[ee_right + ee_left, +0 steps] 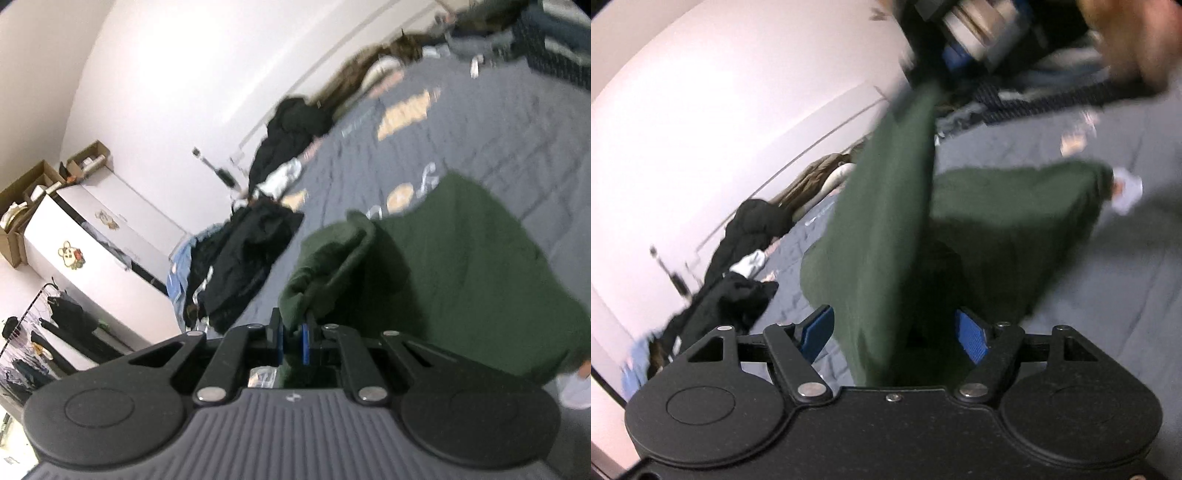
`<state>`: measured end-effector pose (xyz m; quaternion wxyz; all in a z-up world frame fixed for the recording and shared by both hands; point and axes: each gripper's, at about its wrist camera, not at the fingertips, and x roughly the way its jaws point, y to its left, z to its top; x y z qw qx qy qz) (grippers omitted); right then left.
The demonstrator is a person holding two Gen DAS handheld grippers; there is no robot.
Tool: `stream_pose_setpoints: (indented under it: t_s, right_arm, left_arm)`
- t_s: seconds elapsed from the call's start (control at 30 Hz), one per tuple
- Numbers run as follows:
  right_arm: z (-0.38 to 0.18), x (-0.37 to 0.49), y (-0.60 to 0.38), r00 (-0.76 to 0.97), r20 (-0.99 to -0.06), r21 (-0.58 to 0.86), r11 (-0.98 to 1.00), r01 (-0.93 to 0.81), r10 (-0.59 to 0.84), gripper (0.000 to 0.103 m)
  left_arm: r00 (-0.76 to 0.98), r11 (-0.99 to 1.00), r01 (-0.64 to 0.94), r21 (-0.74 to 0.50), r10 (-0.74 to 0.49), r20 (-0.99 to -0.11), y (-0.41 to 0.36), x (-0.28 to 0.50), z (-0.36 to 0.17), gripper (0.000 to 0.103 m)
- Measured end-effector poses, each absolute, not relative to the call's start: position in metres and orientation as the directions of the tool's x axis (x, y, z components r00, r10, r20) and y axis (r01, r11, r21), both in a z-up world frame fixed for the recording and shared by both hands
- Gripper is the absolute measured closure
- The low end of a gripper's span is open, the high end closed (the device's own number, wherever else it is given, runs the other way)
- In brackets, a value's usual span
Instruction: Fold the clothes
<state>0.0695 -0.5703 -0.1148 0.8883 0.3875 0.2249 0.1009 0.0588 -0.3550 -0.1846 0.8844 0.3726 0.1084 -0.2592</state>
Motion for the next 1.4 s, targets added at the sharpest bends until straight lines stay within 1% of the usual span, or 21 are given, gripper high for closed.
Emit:
stream_pose_setpoints:
  t_s: [0.07,0.1,0.17,0.2,0.3,0.37,0.47,0.5,0.53,0.57,0.63,0.73,0.8,0.9,1.0,1.07,1.1,1.2,1.27,1.37,1.4]
  right_arm:
    - [-0.106,0.062,-0.579,0.900,-0.298,0.725,0.688,-0.004,0.319,0.094]
    - [-0.103,0.057,-0.584,0.910,-0.292,0.715,0.699,0.002,0.296,0.094]
    - [-0.100,0.050,-0.597,0.926,-0.289,0.700,0.713,0.032,0.243,0.094]
    - [-0.100,0.047,-0.605,0.932,-0.293,0.695,0.718,0.053,0.215,0.094]
    - [-0.110,0.036,-0.628,0.932,-0.338,0.662,0.737,0.138,0.129,0.094]
    - [-0.125,0.034,-0.641,0.917,-0.388,0.646,0.738,0.195,0.097,0.094]
    - [-0.151,0.037,-0.650,0.871,-0.489,0.595,0.752,0.284,0.058,0.094]
    - [-0.159,0.038,-0.651,0.852,-0.522,0.573,0.760,0.308,0.048,0.094]
    - [-0.166,0.040,-0.651,0.834,-0.550,0.552,0.769,0.322,0.046,0.094]
    - [-0.171,0.042,-0.650,0.819,-0.572,0.531,0.780,0.330,0.043,0.094]
    - [-0.174,0.045,-0.646,0.808,-0.589,0.492,0.806,0.328,0.031,0.094]
    - [-0.179,0.050,-0.640,0.790,-0.613,0.432,0.842,0.323,0.011,0.094]
    - [-0.180,0.052,-0.635,0.792,-0.610,0.407,0.859,0.310,0.004,0.094]
    - [-0.175,0.051,-0.628,0.819,-0.574,0.391,0.878,0.276,-0.002,0.094]
    - [-0.172,0.057,-0.624,0.843,-0.538,0.381,0.889,0.255,-0.011,0.094]
    - [-0.170,0.063,-0.621,0.848,-0.529,0.349,0.903,0.250,-0.030,0.094]
    - [-0.173,0.065,-0.621,0.837,-0.546,0.337,0.906,0.256,-0.033,0.094]
    - [-0.187,0.072,-0.626,0.773,-0.634,0.345,0.894,0.285,-0.002,0.094]
    - [-0.187,0.068,-0.627,0.771,-0.636,0.349,0.897,0.270,0.016,0.093]
    - [-0.185,0.067,-0.627,0.782,-0.624,0.302,0.923,0.241,0.000,0.091]
    - [-0.187,0.068,-0.626,0.782,-0.624,0.286,0.928,0.237,-0.007,0.090]
  left_arm:
    - [0.847,0.565,0.531,0.632,-0.357,-0.393,-0.357,0.060,-0.191,0.046]
    - [0.851,0.553,0.525,0.647,-0.339,-0.401,-0.357,0.062,-0.194,0.057]
    - [0.846,0.534,0.533,0.656,-0.332,-0.416,-0.357,0.063,-0.197,0.059]
    - [0.842,0.525,0.540,0.658,-0.334,-0.424,-0.357,0.063,-0.197,0.063]
    - [0.844,0.458,0.534,0.711,-0.329,-0.423,-0.363,0.056,-0.205,0.061]
    - [0.851,0.407,0.519,0.752,-0.330,-0.409,-0.368,0.050,-0.214,0.057]
    - [0.855,0.366,0.505,0.782,-0.339,-0.393,-0.371,0.045,-0.224,0.058]
    - [0.849,0.361,0.514,0.778,-0.346,-0.400,-0.370,0.045,-0.225,0.062]
    - [0.840,0.355,0.528,0.772,-0.354,-0.411,-0.370,0.045,-0.225,0.077]
    - [0.832,0.340,0.539,0.770,-0.361,-0.422,-0.369,0.045,-0.226,0.084]
    - [0.825,0.297,0.541,0.787,-0.368,-0.429,-0.368,0.045,-0.228,0.093]
    - [0.834,0.225,0.508,0.831,-0.370,-0.409,-0.365,0.044,-0.228,0.097]
    - [0.842,0.192,0.482,0.855,-0.370,-0.391,-0.363,0.045,-0.224,0.098]
    - [0.847,0.185,0.478,0.859,-0.358,-0.394,-0.363,0.045,-0.224,0.098]
    - [0.851,0.179,0.474,0.862,-0.345,-0.396,-0.362,0.045,-0.224,0.093]
    - [0.854,0.174,0.471,0.865,-0.336,-0.397,-0.362,0.045,-0.224,0.077]
    - [0.852,0.162,0.474,0.866,-0.332,-0.404,-0.362,0.044,-0.229,0.069]
    - [0.842,0.131,0.489,0.862,-0.329,-0.427,-0.357,0.041,-0.240,0.068]
    - [0.837,0.137,0.497,0.857,-0.335,-0.432,-0.353,0.039,-0.236,0.068]
    - [0.830,0.144,0.509,0.849,-0.345,-0.439,-0.346,0.035,-0.229,0.068]
    - [0.827,0.147,0.512,0.846,-0.348,-0.441,-0.344,0.034,-0.227,0.064]
